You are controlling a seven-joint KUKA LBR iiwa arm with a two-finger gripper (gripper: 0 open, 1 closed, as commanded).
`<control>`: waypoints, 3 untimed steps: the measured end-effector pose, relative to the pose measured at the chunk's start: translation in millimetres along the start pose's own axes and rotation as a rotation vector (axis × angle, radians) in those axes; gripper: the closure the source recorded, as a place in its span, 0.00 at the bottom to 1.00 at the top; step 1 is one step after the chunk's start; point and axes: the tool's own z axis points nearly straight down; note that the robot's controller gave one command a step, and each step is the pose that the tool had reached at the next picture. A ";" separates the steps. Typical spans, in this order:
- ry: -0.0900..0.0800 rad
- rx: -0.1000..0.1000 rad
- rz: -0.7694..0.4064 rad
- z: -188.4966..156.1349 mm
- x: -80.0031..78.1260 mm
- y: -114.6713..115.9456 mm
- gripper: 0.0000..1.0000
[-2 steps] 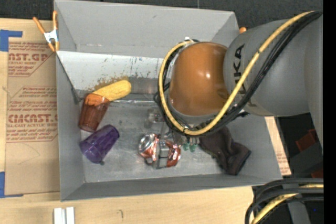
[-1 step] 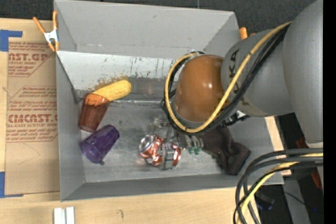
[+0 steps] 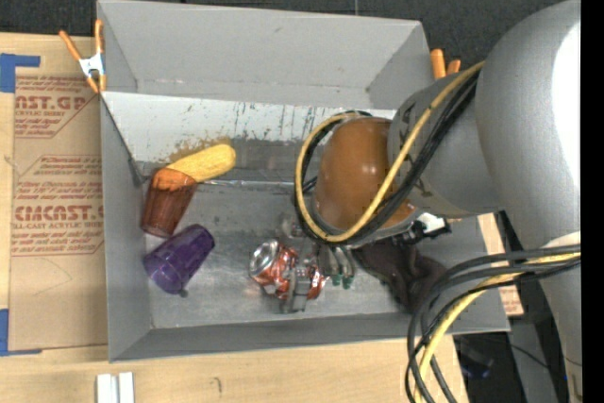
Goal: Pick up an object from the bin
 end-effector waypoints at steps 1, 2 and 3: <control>-0.002 -0.001 0.030 5.5 -1.7 -3.5 0.00; -0.001 0.000 -0.001 0.1 0.0 0.4 0.00; 0.000 -0.004 0.028 4.5 -1.6 -1.4 1.00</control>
Offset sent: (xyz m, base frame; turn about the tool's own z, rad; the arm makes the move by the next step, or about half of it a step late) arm 0.0000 0.0000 0.0000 0.0000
